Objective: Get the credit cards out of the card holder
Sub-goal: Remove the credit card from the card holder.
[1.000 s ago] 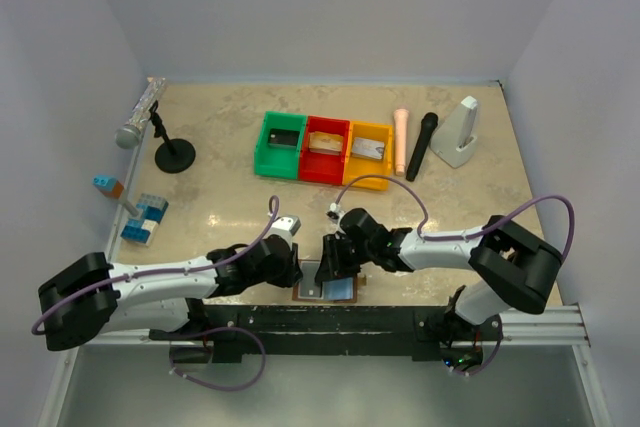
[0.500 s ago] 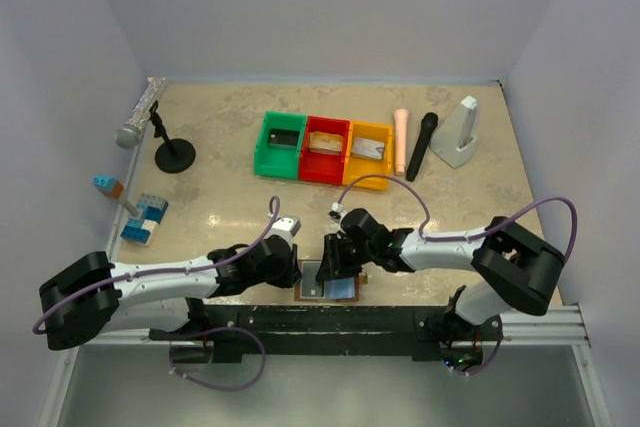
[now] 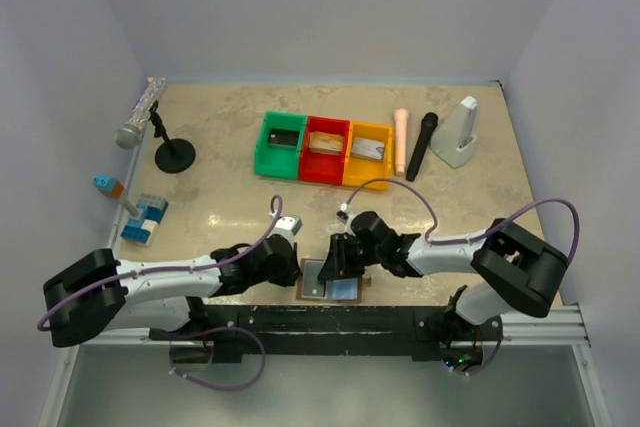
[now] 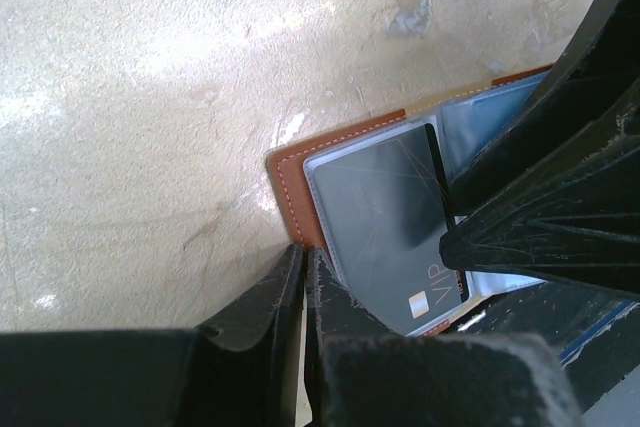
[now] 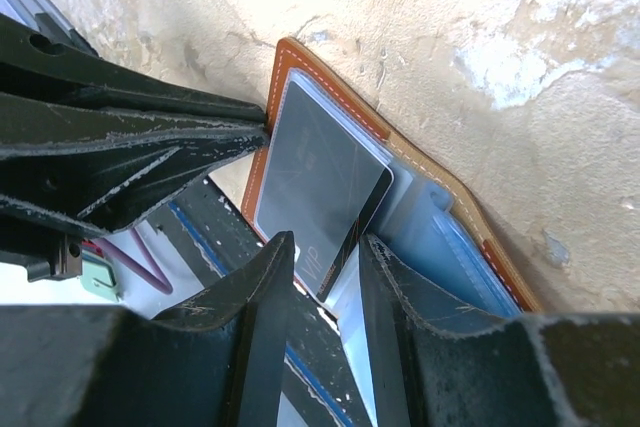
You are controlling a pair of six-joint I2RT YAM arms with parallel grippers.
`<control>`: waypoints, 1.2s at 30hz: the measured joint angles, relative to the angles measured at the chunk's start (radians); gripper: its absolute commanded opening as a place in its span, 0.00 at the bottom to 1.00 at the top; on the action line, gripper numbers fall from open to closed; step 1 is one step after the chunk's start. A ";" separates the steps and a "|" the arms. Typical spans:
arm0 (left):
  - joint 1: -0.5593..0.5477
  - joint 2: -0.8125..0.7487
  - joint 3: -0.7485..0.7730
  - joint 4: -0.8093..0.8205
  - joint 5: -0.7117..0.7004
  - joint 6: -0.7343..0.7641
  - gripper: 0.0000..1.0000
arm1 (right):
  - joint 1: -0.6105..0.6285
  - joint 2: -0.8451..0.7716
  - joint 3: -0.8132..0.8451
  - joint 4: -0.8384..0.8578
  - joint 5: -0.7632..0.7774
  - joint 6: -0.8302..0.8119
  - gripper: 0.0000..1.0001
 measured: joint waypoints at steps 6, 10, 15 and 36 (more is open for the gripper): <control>0.003 0.019 -0.001 0.034 0.002 0.000 0.03 | 0.000 -0.021 -0.029 0.027 -0.001 0.000 0.37; 0.004 0.027 -0.002 0.046 0.003 0.000 0.00 | -0.001 -0.022 -0.033 0.028 -0.002 0.002 0.38; 0.005 0.035 -0.003 0.064 0.005 -0.001 0.00 | -0.001 -0.026 -0.010 -0.033 0.003 0.010 0.40; 0.003 -0.013 -0.044 0.077 0.004 -0.050 0.00 | -0.101 0.014 0.096 -0.133 0.016 -0.019 0.40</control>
